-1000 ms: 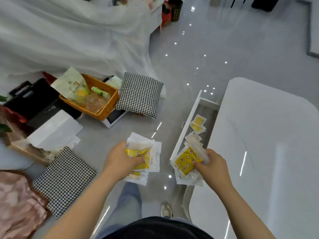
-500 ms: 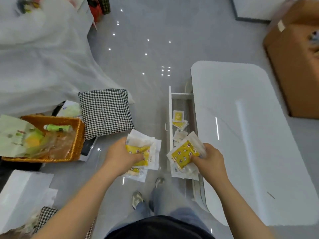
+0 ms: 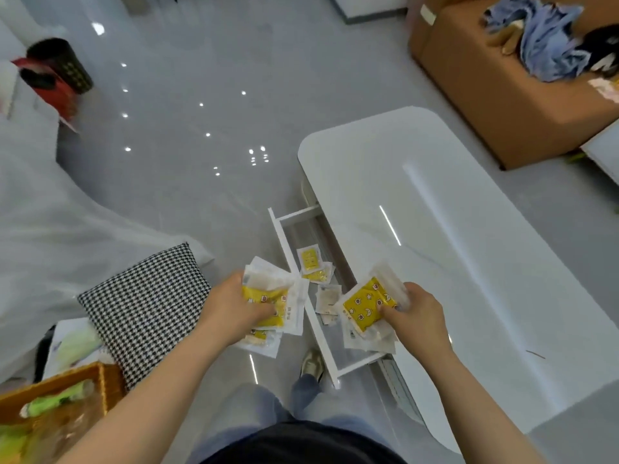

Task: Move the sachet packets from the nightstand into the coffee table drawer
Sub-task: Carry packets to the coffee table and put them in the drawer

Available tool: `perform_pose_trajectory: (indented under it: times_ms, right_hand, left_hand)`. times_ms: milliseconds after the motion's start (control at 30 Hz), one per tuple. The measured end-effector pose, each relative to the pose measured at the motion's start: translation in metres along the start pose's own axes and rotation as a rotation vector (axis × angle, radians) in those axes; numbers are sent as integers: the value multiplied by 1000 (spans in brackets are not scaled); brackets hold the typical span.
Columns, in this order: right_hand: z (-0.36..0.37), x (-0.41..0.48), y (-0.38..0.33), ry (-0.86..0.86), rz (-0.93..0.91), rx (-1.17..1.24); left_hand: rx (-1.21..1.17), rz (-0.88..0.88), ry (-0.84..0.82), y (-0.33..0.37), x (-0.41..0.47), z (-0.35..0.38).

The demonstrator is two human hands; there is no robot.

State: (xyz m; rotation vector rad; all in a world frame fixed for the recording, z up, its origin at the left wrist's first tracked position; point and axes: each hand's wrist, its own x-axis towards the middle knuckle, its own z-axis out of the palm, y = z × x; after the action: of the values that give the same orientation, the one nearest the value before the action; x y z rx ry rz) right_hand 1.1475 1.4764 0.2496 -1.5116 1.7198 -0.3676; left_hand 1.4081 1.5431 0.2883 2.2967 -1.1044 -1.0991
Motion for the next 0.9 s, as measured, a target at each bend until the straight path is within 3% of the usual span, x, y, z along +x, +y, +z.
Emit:
perform_pose_trajectory:
  times_ms: [333, 700, 833, 900]
  right_hand:
    - [7, 29, -9, 141, 251, 103]
    - [73, 13, -11, 534, 717, 394]
    - [92, 3, -7, 604, 800, 449]
    - [100, 1, -3, 623, 820, 470]
  left_hand:
    - [156, 67, -213, 45, 110, 4]
    - [510, 261, -552, 85, 235, 66]
    - [569, 165, -586, 74, 271, 103]
    - [707, 107, -569, 68, 283, 113]
